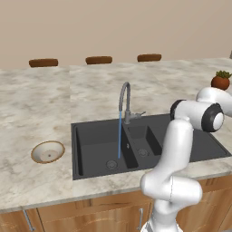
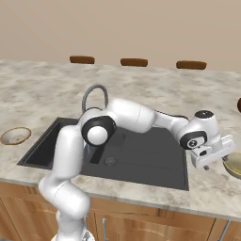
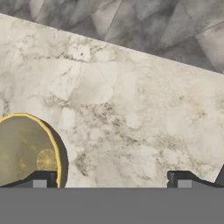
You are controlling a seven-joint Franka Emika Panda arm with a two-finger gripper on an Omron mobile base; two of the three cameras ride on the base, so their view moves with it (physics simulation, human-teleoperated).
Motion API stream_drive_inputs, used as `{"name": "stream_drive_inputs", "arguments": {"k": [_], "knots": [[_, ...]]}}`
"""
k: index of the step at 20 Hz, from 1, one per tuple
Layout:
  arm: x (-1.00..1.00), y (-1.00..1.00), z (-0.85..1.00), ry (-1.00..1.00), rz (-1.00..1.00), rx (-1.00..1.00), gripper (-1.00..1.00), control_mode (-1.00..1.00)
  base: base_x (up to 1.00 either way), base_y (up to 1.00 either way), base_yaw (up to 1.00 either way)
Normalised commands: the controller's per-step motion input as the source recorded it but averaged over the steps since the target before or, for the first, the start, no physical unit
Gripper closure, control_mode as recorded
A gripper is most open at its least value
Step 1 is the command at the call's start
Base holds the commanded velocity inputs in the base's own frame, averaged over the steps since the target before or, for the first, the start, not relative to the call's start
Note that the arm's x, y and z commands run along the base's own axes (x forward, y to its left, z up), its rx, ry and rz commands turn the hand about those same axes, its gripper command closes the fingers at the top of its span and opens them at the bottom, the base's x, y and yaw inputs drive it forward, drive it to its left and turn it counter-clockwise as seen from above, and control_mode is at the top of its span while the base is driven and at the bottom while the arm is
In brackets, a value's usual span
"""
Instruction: Rinse each bowl for a few seconds and place them down in the sink or on the counter.
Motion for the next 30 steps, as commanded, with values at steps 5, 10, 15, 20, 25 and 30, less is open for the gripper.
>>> {"name": "stream_drive_inputs", "arguments": {"k": [5,10,15,20,25,30], "knots": [[0.18,-0.22,-0.05,0.03,0.03,0.03,-1.0,-1.0,0.0,0.0,0.0],[0.18,-0.17,-0.03,0.01,0.05,0.04,-1.0,-1.0,0.0,0.0,0.0],[0.11,-0.14,-0.07,0.0,0.06,0.05,-1.0,-1.0,0.0,0.0,0.0],[0.0,-0.06,-0.18,0.0,0.04,0.04,-1.0,-1.0,0.0,0.0,0.0],[0.0,-0.07,-0.15,0.0,0.03,0.03,-1.0,-1.0,0.0,0.0,0.0],[0.02,-0.04,-0.14,0.0,0.03,0.02,-1.0,-1.0,0.0,0.0,0.0]]}}
